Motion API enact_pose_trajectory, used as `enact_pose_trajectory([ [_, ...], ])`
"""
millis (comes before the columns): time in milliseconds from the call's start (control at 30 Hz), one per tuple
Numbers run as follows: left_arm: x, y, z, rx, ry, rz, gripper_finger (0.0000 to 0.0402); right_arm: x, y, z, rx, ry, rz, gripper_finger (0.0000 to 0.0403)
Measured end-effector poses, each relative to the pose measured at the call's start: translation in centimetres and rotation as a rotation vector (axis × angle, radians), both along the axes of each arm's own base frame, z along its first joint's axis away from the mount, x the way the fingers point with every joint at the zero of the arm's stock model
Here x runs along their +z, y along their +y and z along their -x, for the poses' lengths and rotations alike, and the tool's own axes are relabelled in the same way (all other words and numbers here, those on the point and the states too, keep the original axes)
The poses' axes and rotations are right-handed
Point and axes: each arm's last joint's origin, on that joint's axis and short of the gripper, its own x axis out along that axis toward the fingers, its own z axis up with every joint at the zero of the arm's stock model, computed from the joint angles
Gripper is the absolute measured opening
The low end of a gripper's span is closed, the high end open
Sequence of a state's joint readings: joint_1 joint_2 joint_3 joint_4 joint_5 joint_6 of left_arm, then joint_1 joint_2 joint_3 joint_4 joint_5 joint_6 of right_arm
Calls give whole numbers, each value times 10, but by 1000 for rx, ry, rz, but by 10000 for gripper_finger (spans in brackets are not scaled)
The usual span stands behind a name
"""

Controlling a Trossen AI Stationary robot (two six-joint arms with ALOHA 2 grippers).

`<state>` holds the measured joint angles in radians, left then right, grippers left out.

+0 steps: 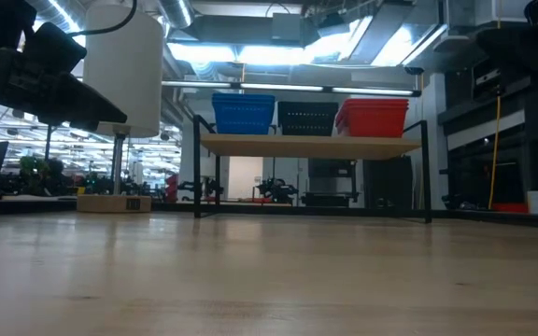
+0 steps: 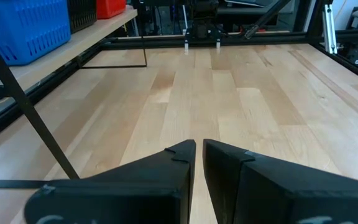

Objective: Stack baskets on shelf by color
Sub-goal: Return to Home Position

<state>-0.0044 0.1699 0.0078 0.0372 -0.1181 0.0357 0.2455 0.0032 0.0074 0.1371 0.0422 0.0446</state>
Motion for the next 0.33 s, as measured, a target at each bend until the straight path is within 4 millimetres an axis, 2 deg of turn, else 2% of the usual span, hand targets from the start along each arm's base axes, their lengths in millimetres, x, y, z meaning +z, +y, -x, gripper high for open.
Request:
enact_pose_trajectory([
  [333, 0, 0, 0, 0, 0, 0, 25, 0, 0, 0, 0, 0, 0, 13],
])
